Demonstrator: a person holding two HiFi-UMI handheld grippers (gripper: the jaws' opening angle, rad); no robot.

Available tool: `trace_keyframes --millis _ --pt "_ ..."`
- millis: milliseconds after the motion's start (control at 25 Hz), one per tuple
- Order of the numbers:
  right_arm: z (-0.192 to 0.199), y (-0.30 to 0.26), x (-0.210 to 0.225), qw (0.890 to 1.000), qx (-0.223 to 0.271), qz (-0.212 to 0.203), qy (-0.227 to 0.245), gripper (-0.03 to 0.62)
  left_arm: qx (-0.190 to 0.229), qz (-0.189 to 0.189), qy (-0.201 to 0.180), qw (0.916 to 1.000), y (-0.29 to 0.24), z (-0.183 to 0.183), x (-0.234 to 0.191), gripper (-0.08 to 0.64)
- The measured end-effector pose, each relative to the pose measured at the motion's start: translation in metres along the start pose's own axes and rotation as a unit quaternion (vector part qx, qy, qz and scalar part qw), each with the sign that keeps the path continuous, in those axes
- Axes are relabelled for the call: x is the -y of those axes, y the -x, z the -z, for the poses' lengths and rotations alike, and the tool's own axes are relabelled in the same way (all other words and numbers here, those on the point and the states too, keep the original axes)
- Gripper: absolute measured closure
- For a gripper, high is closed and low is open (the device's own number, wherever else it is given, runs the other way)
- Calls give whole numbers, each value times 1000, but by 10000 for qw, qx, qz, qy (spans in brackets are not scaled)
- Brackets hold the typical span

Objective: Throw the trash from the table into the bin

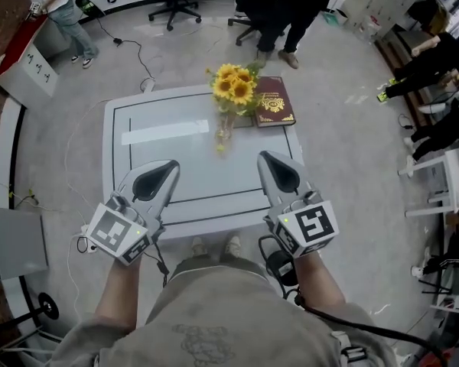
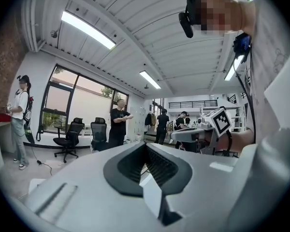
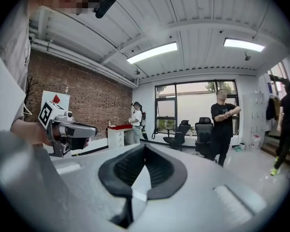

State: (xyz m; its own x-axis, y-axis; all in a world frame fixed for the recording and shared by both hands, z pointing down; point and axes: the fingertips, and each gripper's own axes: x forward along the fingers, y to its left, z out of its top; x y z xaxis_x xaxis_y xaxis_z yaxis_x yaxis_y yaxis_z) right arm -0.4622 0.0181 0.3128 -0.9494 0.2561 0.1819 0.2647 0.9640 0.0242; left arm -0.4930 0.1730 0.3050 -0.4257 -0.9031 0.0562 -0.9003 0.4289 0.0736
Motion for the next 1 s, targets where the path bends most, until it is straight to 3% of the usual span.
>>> trace_keyframes --millis 240,600,1000 --pt "19 -24 19 9995 -254 -82 -164 591 -65 -57 12 10000 -20 12 1 561" --pt "33 -94 41 9975 -562 -65 -421 587 -182 -143 188 9996 -68 32 -45 561" --pt "117 -178 60 9849 -1479 190 -874 399 -676 14 705 9952 -123 96 -86 561"
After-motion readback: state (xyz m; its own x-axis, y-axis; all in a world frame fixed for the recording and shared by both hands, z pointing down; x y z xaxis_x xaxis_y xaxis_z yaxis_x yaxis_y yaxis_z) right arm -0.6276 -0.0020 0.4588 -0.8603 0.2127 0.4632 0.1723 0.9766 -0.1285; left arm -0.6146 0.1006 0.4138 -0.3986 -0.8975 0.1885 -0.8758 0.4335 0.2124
